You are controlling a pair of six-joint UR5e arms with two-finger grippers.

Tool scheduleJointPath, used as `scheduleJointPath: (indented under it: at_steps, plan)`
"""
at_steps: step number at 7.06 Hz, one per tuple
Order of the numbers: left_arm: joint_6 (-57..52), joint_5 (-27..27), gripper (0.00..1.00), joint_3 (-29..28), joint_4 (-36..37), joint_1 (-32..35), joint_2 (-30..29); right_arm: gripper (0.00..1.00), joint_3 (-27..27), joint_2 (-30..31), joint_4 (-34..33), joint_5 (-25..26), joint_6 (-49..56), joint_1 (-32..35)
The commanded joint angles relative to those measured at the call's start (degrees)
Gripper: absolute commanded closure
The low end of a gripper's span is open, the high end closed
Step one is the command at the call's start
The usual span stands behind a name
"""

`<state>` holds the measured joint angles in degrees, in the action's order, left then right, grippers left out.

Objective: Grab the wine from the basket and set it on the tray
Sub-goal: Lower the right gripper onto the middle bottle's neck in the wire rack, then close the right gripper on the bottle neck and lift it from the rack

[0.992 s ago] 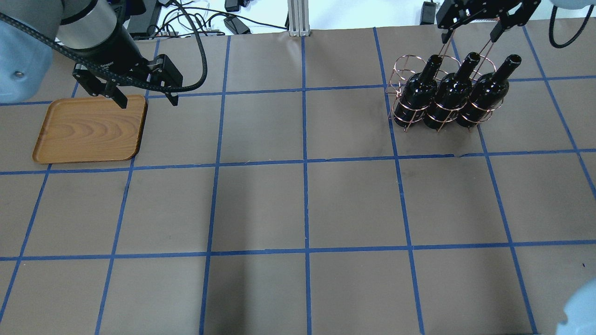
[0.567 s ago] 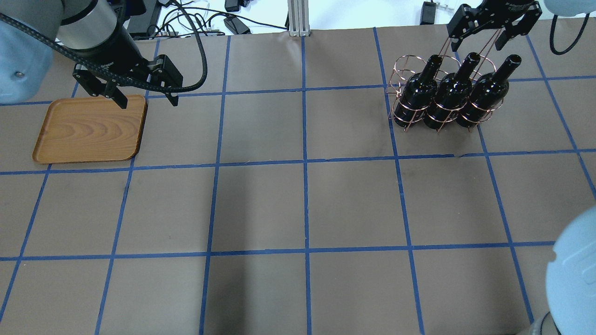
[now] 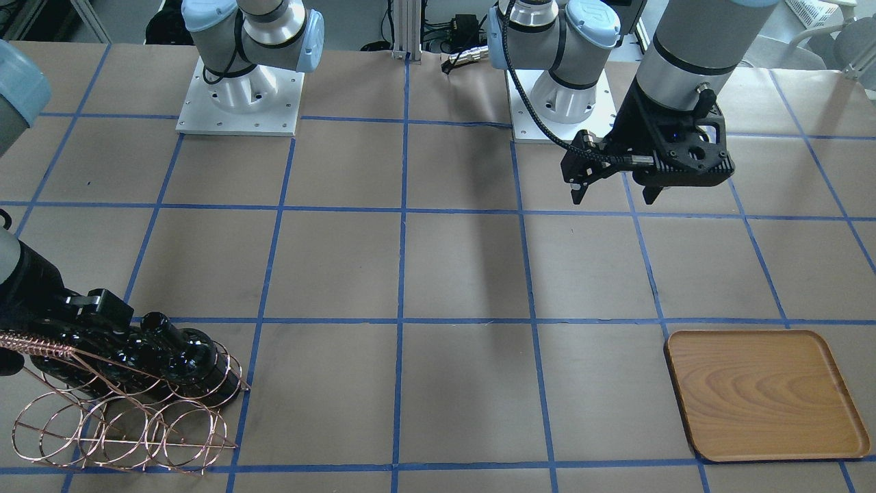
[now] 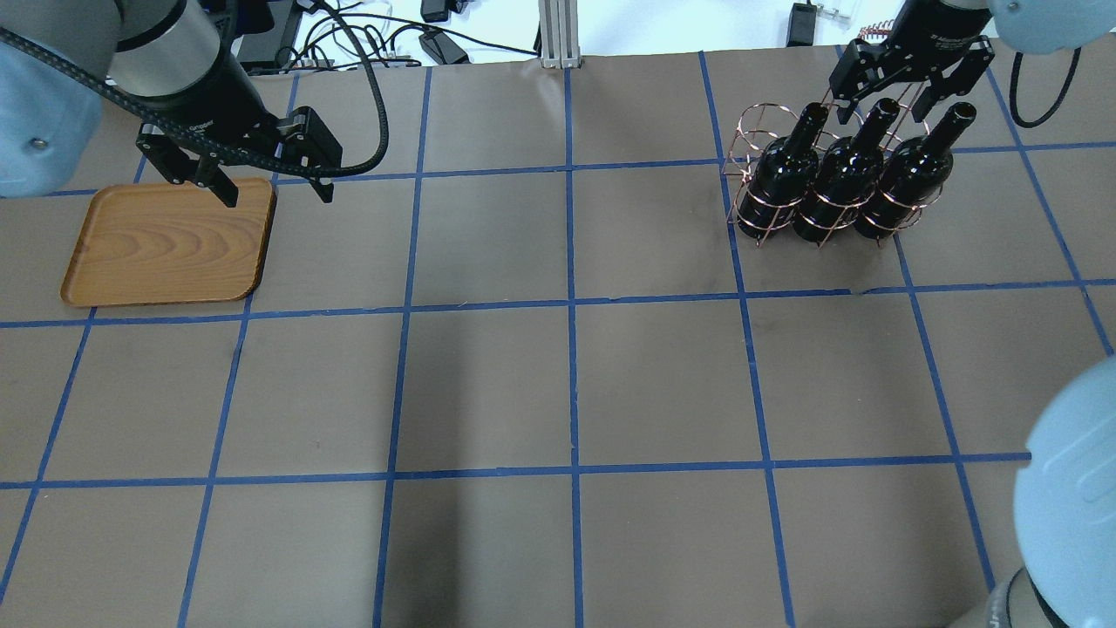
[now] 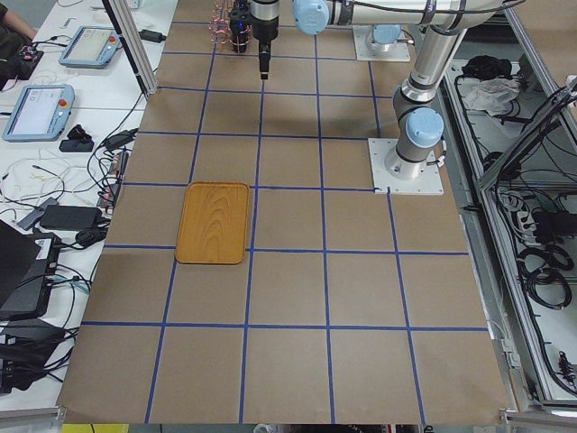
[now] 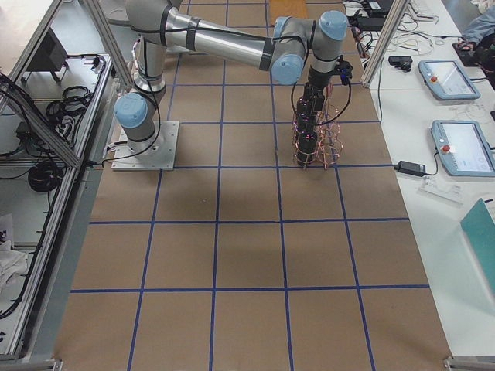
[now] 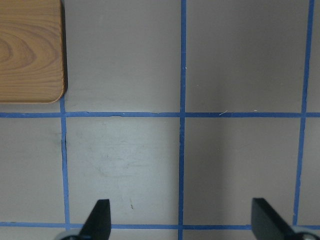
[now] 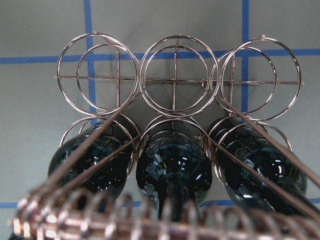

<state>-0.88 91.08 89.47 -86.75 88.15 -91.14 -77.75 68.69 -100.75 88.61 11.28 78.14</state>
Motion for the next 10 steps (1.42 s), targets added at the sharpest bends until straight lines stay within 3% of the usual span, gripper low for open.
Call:
scheduleJointPath:
  at_steps: [1, 3, 6, 10]
  plan:
    - [0.0, 0.1, 0.00, 0.0, 0.0, 0.0, 0.0, 0.72, -0.1, 0.1, -0.3, 0.1, -0.5, 0.0]
    - [0.0, 0.0, 0.00, 0.0, 0.0, 0.0, 0.0, 0.95, 0.1, 0.0, -0.6, 0.1, -0.6, 0.0]
    - [0.0, 0.0, 0.00, 0.0, 0.0, 0.0, 0.0, 0.96, 2.4, 2.7, 0.2, 0.8, -0.6, 0.0]
    - [0.0, 0.0, 0.00, 0.0, 0.1, -0.1, 0.0, 0.95, 9.2, 9.7, 9.9, 0.7, -0.7, 0.3]
